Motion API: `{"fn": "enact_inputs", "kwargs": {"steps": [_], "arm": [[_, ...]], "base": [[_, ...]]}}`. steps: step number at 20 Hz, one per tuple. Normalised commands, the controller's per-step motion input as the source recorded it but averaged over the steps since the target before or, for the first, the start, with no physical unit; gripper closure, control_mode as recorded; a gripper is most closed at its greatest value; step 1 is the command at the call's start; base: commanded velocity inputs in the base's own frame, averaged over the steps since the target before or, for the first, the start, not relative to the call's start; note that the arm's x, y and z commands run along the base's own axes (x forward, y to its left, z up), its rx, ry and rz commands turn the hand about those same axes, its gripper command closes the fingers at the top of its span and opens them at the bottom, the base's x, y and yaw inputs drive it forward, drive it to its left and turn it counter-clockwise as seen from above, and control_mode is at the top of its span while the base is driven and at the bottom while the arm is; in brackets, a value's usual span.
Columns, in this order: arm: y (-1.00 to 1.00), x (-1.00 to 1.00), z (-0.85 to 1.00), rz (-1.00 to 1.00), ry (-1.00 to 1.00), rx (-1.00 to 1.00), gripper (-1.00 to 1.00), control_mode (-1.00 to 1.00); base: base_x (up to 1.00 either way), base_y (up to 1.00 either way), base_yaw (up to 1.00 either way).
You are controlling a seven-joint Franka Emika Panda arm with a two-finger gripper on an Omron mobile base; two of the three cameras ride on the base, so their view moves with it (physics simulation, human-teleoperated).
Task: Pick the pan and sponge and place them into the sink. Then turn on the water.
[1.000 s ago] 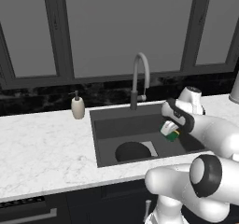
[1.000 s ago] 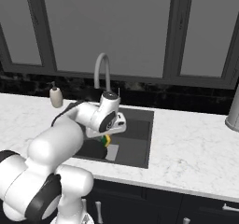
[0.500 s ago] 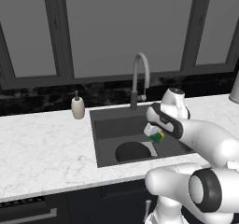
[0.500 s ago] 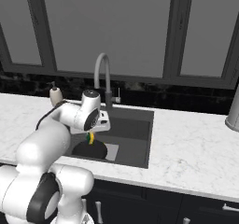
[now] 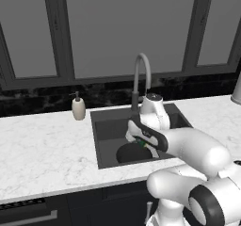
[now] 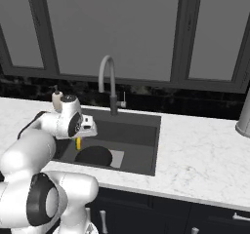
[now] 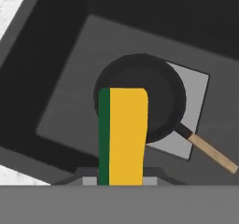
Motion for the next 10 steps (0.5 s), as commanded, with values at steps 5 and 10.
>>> {"fn": "enact_inputs", "kwargs": {"steps": [5, 10], "arm": [[0.40, 0.38, -0.07, -0.05, 0.09, -0.12, 1.00, -1.00], [0.23, 0.35, -0.14, -0.05, 0.01, -0.05, 1.00, -1.00]], "base": [[0.00, 0.00, 0.00], [0.00, 0.00, 0.00]]}}
